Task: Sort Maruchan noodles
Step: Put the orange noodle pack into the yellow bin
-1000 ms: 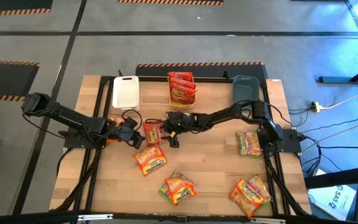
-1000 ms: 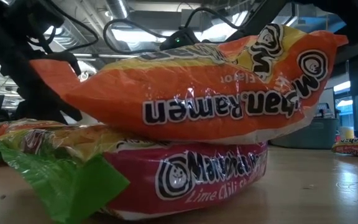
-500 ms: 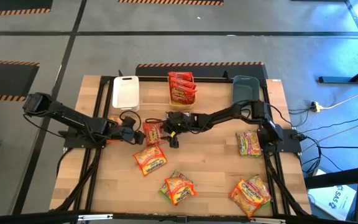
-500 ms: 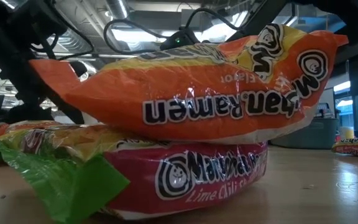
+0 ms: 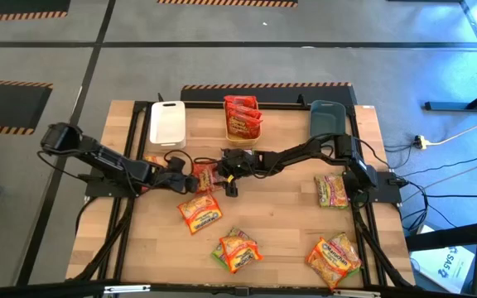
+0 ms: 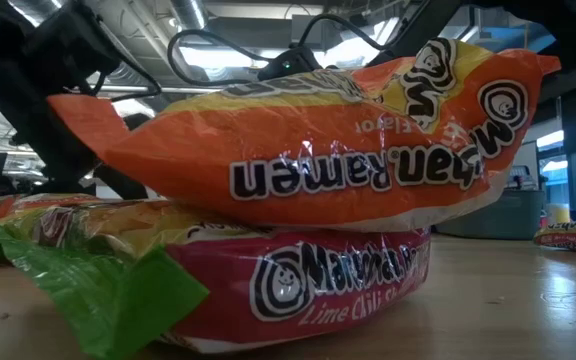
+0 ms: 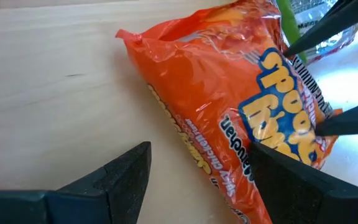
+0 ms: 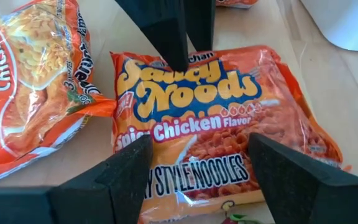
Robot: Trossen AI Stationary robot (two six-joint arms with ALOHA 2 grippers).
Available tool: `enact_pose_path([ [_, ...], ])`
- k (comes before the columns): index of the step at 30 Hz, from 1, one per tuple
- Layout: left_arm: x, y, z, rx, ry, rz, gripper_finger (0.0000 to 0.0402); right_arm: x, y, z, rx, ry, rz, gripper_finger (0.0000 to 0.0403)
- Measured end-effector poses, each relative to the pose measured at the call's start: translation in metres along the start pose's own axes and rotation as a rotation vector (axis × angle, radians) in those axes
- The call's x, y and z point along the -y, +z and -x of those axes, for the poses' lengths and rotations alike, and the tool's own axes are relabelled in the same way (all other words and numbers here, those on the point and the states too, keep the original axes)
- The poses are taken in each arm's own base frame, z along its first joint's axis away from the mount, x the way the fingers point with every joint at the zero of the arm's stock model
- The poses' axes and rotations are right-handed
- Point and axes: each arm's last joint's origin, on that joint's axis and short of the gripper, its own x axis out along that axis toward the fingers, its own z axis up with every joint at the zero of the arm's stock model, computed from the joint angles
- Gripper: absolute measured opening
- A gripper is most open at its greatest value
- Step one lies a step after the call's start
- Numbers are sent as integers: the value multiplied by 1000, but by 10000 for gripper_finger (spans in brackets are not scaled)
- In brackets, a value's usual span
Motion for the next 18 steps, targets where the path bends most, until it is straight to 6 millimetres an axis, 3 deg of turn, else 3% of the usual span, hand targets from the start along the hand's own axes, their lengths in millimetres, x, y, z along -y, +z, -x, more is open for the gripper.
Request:
enact_pose_path([
  [12,12,2,-3,72,-111,-100,264,0,-4,-5,18,-1,-5,259],
  [18,12,4,-3,68,-119,-64,264,0,-10,-14,62,22,-51,259],
])
